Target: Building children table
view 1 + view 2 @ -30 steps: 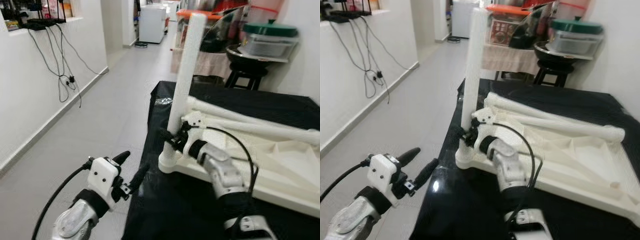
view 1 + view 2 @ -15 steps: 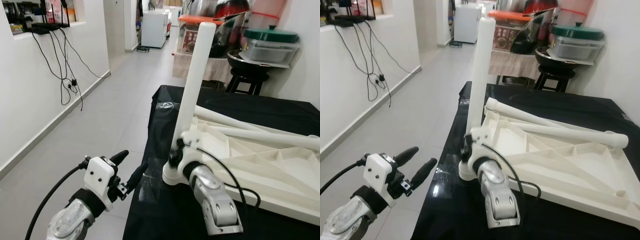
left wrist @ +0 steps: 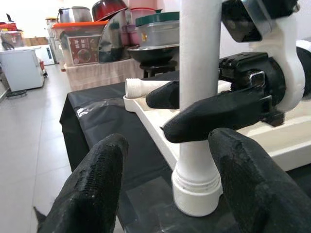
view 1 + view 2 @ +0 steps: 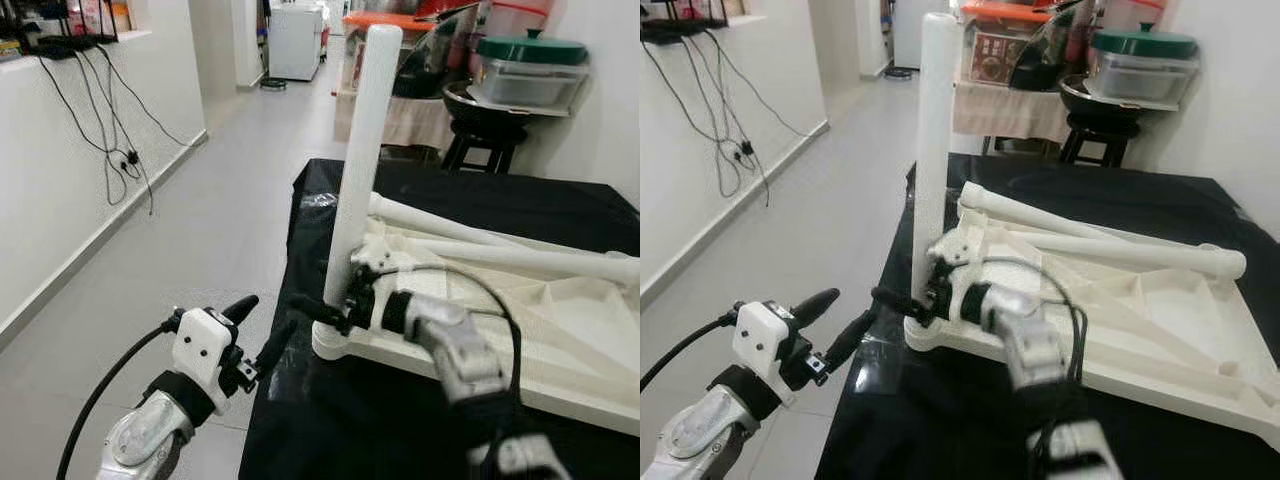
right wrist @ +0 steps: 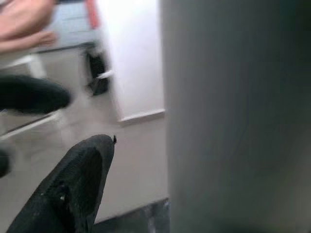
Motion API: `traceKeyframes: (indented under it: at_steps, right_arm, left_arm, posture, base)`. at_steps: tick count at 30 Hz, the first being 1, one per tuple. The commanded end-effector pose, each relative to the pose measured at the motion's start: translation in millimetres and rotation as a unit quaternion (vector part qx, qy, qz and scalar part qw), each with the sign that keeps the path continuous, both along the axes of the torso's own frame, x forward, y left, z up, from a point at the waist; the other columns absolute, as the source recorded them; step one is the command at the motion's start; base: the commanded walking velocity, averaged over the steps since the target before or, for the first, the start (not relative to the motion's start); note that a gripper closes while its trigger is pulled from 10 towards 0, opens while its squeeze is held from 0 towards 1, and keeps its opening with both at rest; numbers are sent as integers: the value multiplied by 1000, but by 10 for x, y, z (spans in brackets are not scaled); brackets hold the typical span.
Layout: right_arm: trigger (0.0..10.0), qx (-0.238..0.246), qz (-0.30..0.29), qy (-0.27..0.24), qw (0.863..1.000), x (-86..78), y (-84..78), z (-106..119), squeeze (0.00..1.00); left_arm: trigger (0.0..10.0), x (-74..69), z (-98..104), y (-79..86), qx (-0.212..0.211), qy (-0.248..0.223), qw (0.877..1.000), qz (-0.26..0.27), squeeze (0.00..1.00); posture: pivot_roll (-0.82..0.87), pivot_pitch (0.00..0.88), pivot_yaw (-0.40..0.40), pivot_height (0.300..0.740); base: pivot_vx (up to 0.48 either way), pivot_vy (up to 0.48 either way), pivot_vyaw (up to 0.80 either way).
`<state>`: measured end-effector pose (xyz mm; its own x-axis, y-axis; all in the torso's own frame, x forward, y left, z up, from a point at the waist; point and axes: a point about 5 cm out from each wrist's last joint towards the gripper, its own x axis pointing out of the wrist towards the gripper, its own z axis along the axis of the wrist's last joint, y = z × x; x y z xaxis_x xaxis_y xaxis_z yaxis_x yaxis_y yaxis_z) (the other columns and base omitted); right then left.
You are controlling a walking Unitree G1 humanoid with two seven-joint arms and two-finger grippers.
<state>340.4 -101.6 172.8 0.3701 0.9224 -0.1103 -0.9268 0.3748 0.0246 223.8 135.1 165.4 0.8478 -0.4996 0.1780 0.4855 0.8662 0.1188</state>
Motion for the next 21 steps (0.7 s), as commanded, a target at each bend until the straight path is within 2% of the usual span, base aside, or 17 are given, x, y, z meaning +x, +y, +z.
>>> traceKeyframes:
  at_steps: [1, 4, 5, 6, 11, 18, 19, 20, 21]
  right_arm:
    - [10000, 6, 52, 7, 999, -25, 81, -5, 0]
    - [10000, 9, 79, 22, 997, 16, 60, 24, 0]
    - [8471, 10, 87, 28, 996, 39, 47, 27, 0]
    - [0, 10, 89, 30, 995, 67, 33, 32, 0]
    - [0, 13, 91, 24, 996, 129, -10, 46, 0]
    - [0, 16, 75, 10, 997, 113, -81, 33, 0]
    - [0, 8, 37, 2, 999, 100, -152, 3, 0]
    - [0, 8, 37, 2, 999, 100, -152, 3, 0]
    - [0, -2, -10, -4, 1000, 81, -213, -36, 0]
  left_arm:
    - [10000, 2, -39, -20, 0, 5, 1000, -3, 0]
    - [10000, 8, -43, -31, 0, 5, 1000, -3, 0]
    - [10000, 11, -44, -35, 0, 5, 1000, -3, 0]
    - [10000, 13, -44, -43, -1, 5, 1000, -4, 0]
    - [10000, 17, -39, -58, -2, 4, 1000, -6, 0]
    - [10000, 13, -28, -60, -3, 2, 1000, -6, 0]
    - [10000, 7, -20, -58, -3, 2, 1000, -7, 0]
    - [10000, 7, -20, -58, -3, 2, 1000, -7, 0]
    - [10000, 0, -11, -54, -4, 1, 1000, -7, 0]
  posture:
    - [110, 0, -92, 740]
    - [114, 0, -94, 740]
    - [114, 0, -94, 740]
    - [115, 0, -93, 740]
    - [107, 0, -90, 740]
    - [101, 0, -88, 740]
    - [89, 0, -80, 740]
    - [89, 0, -80, 740]
    - [85, 0, -81, 740]
  base:
    - [0, 0, 0]
    - [0, 0, 0]
    - [0, 0, 0]
    - [0, 0, 0]
    - [0, 0, 0]
    - [0, 0, 0]
    - [0, 0, 0]
    - [0, 0, 0]
    - [0, 0, 0]
